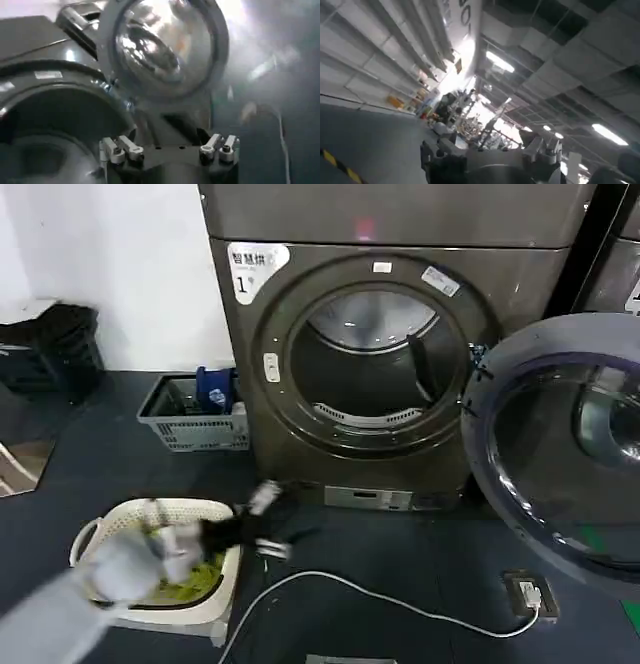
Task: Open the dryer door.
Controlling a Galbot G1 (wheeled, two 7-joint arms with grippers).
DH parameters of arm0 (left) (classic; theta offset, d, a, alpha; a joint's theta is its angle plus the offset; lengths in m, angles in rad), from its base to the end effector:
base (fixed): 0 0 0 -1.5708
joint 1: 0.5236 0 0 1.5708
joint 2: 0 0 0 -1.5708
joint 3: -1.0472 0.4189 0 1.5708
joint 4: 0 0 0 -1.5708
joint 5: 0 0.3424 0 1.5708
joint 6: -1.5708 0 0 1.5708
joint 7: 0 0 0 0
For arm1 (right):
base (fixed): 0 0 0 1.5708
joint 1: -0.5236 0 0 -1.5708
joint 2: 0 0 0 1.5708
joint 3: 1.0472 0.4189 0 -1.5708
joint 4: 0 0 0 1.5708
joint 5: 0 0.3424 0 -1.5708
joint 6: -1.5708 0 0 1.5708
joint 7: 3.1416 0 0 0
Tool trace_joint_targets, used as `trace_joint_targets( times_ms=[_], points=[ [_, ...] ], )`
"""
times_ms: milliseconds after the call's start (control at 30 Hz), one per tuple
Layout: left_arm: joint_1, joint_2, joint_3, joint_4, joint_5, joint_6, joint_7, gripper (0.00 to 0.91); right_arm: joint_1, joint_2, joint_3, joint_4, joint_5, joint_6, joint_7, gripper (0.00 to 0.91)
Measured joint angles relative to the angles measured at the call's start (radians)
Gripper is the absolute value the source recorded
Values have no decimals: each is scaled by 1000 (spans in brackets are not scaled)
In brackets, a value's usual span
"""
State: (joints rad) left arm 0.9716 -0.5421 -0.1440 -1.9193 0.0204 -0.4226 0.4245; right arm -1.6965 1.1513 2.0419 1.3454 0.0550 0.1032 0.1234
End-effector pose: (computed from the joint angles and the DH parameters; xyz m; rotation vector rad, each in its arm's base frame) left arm 0.3175 0.1972 -0.2346 1.3705 2.0584 1.2863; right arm -0.1776 -0.5062 -0.2629 -1.9513 -2.0091 0.9135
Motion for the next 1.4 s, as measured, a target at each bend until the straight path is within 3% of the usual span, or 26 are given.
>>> trace_joint_targets(
  times_ms=[100, 200, 300, 500, 633, 1100, 1400],
  points=[
    [14, 59, -68, 61, 170, -118, -7, 907, 5, -1, -13, 5, 21, 7, -13, 907],
    [36, 102, -140, 123, 383, -299, 14, 907, 12, 7, -29, 15, 64, 8, -24, 907],
    [65, 133, -213, 167, 606, -380, 10, 907, 19, 18, -41, 24, 115, 7, -27, 907],
    [144, 133, -324, 201, 1067, -404, -88, 907, 22, 35, -51, 36, 216, 1, -23, 907],
    [173, 141, -349, 204, 1320, -404, -111, 907, 20, 46, -51, 38, 227, 14, -24, 907],
    [160, 136, -292, 195, 1485, -402, -121, 907, 18, 60, -48, 20, 231, 25, -30, 907],
    [167, 122, -290, 196, 1518, -402, -123, 907, 12, 67, -21, -14, 175, 10, -8, 907]
  ],
)
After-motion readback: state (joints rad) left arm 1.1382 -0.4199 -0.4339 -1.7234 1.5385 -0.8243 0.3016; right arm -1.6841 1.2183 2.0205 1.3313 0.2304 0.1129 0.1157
